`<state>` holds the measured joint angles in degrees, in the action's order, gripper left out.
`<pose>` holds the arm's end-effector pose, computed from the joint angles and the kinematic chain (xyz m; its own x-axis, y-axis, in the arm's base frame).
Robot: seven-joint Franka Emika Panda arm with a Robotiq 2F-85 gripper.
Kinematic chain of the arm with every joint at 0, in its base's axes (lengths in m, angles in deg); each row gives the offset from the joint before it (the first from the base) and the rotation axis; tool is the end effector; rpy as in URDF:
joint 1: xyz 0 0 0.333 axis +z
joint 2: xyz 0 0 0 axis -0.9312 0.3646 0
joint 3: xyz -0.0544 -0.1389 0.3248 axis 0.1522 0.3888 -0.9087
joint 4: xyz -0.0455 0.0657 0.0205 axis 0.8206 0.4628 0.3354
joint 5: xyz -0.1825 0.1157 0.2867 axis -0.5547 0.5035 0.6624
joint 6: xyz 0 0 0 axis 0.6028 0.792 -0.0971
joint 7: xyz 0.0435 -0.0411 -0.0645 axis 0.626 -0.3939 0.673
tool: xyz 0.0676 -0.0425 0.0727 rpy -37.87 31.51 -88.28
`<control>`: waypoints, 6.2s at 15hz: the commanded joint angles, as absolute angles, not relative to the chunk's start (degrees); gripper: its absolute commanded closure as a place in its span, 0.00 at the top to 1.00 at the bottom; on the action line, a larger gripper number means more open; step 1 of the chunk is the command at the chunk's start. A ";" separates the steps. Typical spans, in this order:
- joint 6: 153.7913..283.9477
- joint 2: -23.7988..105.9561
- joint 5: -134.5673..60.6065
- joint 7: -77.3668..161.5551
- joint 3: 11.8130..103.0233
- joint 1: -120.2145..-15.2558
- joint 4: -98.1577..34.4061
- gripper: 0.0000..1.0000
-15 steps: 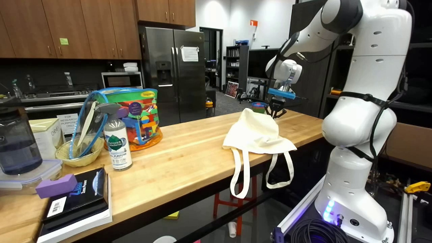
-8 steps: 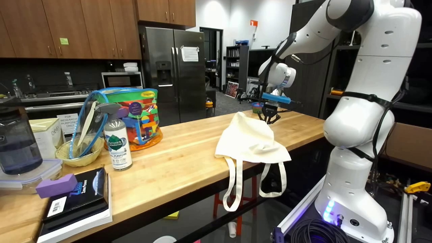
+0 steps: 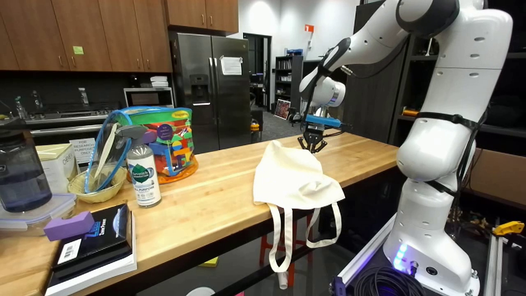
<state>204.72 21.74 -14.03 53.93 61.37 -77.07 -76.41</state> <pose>0.4216 -0.1065 0.3867 0.6890 -0.6501 -0.3204 -0.7168 -0.6765 -0.1687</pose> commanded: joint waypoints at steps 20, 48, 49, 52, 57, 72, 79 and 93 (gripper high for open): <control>200.07 35.88 -14.19 54.82 58.79 -74.35 -50.48 0.05; 198.56 40.61 -14.25 56.99 58.85 -74.43 -42.43 0.01; 198.44 42.00 -14.36 57.84 59.04 -74.57 -40.12 0.01; 198.17 46.00 -14.30 60.74 60.09 -75.59 -33.01 0.01; 199.13 49.25 -13.78 64.55 63.14 -79.06 -26.78 0.01; 208.62 40.31 -12.44 69.07 73.64 -90.23 -42.89 0.01; 211.09 31.32 -14.05 67.04 73.51 -88.20 -55.37 0.01; 209.61 28.73 -15.94 62.74 62.23 -76.96 -53.59 0.01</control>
<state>210.17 28.86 -15.47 64.49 63.87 -78.57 -55.77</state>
